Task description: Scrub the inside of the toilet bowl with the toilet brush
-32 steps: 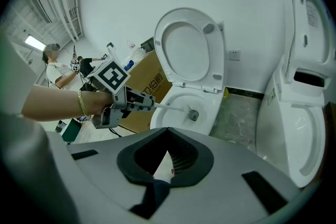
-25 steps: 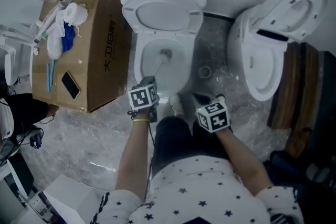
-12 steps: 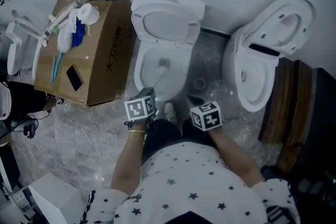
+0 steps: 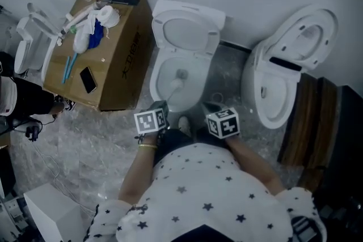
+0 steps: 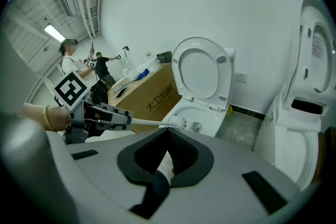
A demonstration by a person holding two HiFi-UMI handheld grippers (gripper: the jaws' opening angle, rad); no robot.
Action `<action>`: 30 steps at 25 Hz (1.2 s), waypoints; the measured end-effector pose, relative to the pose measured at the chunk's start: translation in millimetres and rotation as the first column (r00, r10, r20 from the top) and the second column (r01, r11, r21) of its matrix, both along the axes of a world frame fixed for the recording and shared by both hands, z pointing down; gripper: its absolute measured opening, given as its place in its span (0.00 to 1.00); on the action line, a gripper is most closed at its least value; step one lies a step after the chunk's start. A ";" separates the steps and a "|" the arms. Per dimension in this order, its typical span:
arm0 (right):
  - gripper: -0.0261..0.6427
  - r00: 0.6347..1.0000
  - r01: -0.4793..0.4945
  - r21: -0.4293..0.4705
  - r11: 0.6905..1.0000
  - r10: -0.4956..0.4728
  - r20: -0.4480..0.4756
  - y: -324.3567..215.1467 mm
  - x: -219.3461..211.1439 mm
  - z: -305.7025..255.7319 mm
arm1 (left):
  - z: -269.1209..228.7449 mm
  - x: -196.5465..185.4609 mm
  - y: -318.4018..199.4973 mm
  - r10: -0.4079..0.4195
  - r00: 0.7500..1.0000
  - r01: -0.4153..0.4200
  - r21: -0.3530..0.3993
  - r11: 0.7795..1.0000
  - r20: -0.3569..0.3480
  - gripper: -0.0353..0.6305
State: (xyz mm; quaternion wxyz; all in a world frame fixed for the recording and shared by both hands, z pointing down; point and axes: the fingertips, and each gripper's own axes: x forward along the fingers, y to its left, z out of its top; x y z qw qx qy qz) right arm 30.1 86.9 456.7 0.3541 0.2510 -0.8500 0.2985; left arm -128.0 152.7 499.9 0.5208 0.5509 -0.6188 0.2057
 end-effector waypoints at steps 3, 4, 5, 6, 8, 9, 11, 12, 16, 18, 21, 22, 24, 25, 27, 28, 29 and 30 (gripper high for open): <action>0.05 1.000 0.003 0.003 1.000 -0.003 0.001 -0.8 -2.2 -0.1 | -2.7 -5.8 3.9 -0.018 1.000 0.018 0.007 1.000 0.003 0.27; 0.05 1.000 0.001 0.000 1.000 -0.001 0.006 -1.0 -3.2 0.0 | -3.3 -7.3 5.0 -0.023 1.000 0.023 0.009 1.000 0.004 0.27; 0.05 1.000 0.000 -0.003 1.000 0.000 0.013 -1.3 -4.4 -0.3 | -3.9 -8.6 6.1 -0.028 1.000 0.028 0.012 1.000 0.005 0.27; 0.05 1.000 -0.002 -0.006 1.000 0.003 0.020 -1.5 -5.6 -0.6 | -4.5 -9.8 7.0 -0.033 0.999 0.033 0.015 0.999 0.006 0.27; 0.05 1.000 -0.004 -0.013 1.000 0.005 0.029 -1.8 -7.4 -0.7 | -5.4 -12.5 8.2 -0.046 0.999 0.046 0.022 0.999 0.004 0.27; 0.05 0.999 -0.004 -0.018 1.000 0.005 0.034 -1.6 -8.4 -0.5 | -5.9 -14.1 8.4 -0.053 0.999 0.053 0.024 0.998 0.003 0.27; 0.05 0.999 -0.005 -0.029 1.000 0.007 0.042 -1.7 -10.0 0.0 | -6.8 -16.9 7.9 -0.061 0.998 0.061 0.028 0.998 0.001 0.27; 0.05 0.999 -0.008 -0.030 1.000 0.009 0.042 -2.7 -9.9 -0.3 | -7.0 -17.7 7.4 -0.064 0.998 0.064 0.029 0.998 0.000 0.27; 0.05 0.999 -0.023 -0.025 0.999 0.024 0.028 -9.1 -7.4 -0.7 | -6.6 -21.0 4.4 -0.070 0.998 0.070 0.033 0.997 0.000 0.27; 0.05 0.999 -0.025 -0.026 0.999 0.026 0.025 -10.4 -8.3 0.5 | -5.1 -23.0 3.0 -0.070 0.998 0.070 0.032 0.997 0.000 0.27; 0.05 0.999 -0.026 -0.027 0.999 0.027 0.024 -12.1 -10.2 1.7 | -3.4 -24.6 1.3 -0.067 0.998 0.067 0.027 0.997 0.001 0.27; 0.05 0.999 -0.028 -0.027 0.999 0.028 0.022 -12.8 -10.7 1.7 | -3.2 -24.9 0.9 -0.067 0.998 0.066 0.027 0.997 0.000 0.27; 0.05 0.999 -0.031 -0.027 0.999 0.031 0.019 -14.2 -11.8 1.5 | -3.5 -25.8 -0.1 -0.066 0.998 0.066 0.027 0.997 -0.002 0.27; 0.05 0.999 -0.032 -0.027 0.999 0.033 0.017 -14.9 -12.4 1.5 | -3.9 -26.3 -0.8 -0.065 0.998 0.066 0.027 0.997 -0.002 0.27; 0.05 0.999 -0.034 -0.029 0.999 0.035 0.017 -16.7 -13.8 1.7 | -5.1 -27.2 -2.7 -0.063 0.998 0.063 0.029 0.998 0.000 0.27; 0.05 0.999 -0.035 -0.030 0.999 0.036 0.018 -17.6 -14.4 1.9 | -5.4 -27.4 -3.5 -0.062 0.998 0.062 0.030 0.998 0.000 0.27; 0.05 0.999 -0.037 -0.031 0.999 0.037 0.018 -18.4 -14.7 2.1 | -5.6 -27.6 -4.2 -0.061 0.998 0.061 0.032 0.998 0.000 0.27; 0.05 0.999 -0.039 -0.032 0.999 0.039 0.018 -19.1 -14.9 2.2 | -5.9 -27.8 -4.9 -0.060 0.998 0.060 0.033 0.998 0.000 0.27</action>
